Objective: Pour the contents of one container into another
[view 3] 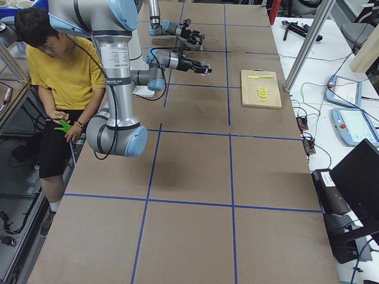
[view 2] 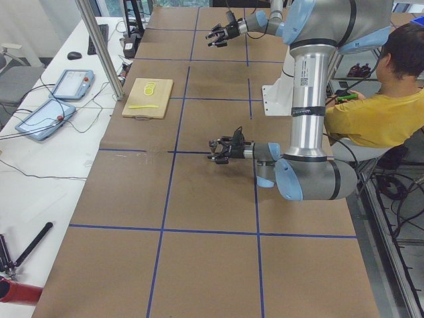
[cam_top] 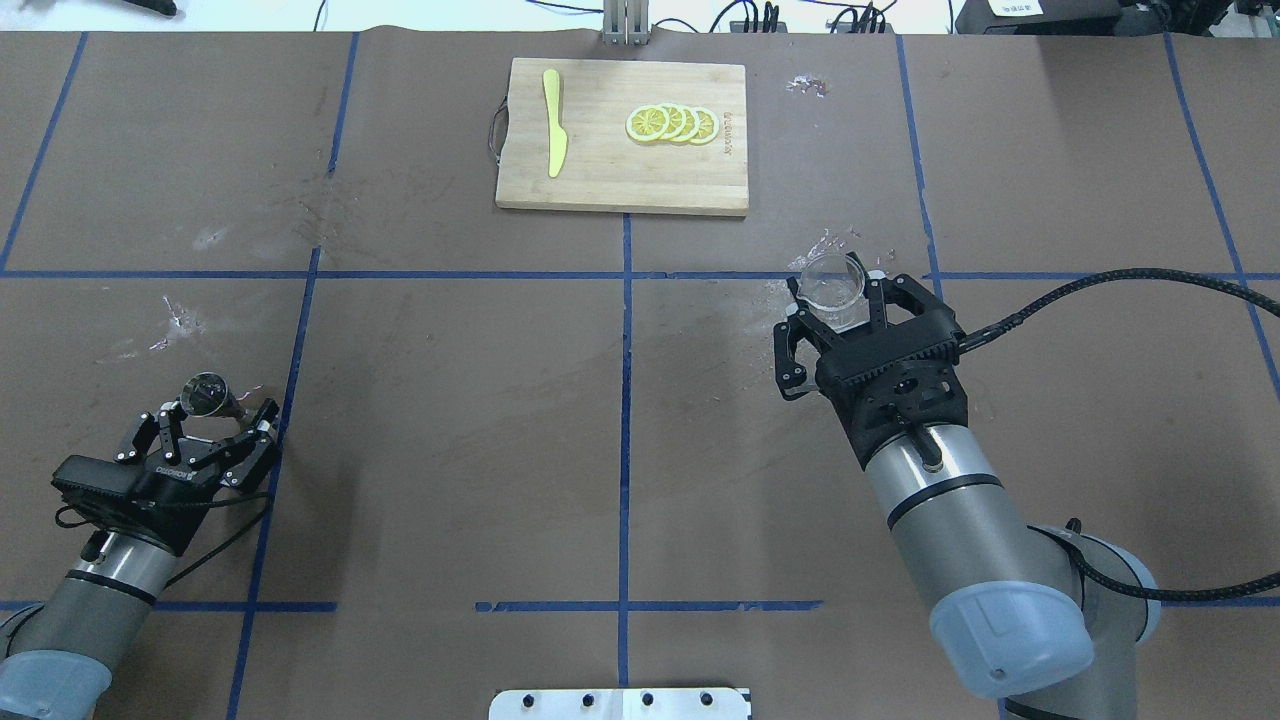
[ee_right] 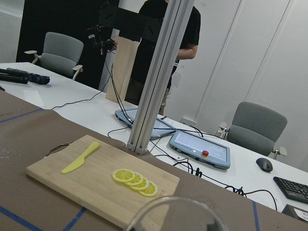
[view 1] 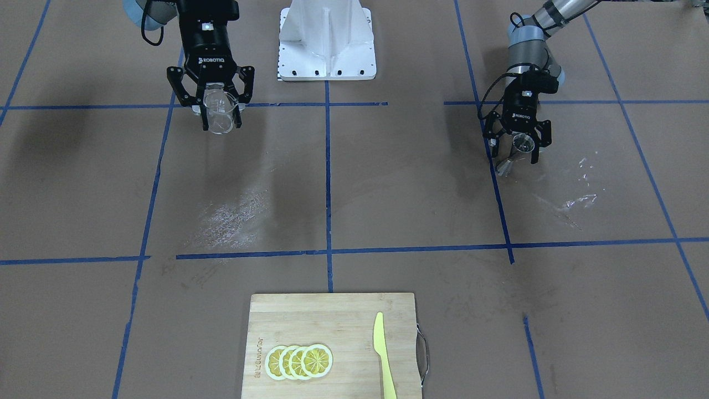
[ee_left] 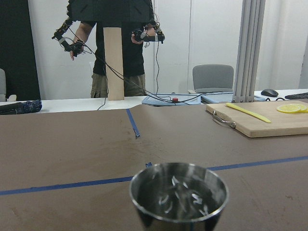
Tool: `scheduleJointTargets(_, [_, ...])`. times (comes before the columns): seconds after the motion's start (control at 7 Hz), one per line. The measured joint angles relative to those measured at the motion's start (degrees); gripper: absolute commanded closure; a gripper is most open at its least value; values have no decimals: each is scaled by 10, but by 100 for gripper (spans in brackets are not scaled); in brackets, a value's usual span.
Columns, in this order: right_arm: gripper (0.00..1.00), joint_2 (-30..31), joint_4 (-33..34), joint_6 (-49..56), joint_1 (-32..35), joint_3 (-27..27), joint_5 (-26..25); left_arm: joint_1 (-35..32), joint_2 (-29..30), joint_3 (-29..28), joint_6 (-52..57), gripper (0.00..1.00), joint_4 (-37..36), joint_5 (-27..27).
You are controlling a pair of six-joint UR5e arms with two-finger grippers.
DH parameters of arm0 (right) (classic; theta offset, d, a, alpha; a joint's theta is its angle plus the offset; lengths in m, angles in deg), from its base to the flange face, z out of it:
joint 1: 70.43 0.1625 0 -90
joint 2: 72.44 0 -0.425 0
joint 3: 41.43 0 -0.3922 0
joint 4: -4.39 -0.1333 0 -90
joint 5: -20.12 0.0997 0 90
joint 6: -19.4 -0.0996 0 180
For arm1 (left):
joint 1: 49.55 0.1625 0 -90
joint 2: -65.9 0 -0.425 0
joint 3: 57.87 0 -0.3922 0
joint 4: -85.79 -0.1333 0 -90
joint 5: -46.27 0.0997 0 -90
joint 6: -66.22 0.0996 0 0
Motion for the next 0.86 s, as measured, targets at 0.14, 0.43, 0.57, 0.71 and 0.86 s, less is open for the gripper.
scheduleJointTargets(0.14, [100,0,0,0,0,0,0,-1,-2,13,0,0,1,8])
scheduleJointTargets(0.43, [100,0,0,0,0,0,0,-4,-12,42,1,0,2,14])
scheduleJointTargets(0.57, [100,0,0,0,0,0,0,-5,-17,53,2,0,3,15])
scheduleJointTargets(0.71, [100,0,0,0,0,0,0,-7,-27,70,3,0,3,15])
scheduleJointTargets(0.86, [100,0,0,0,0,0,0,-8,-42,95,9,0,6,14])
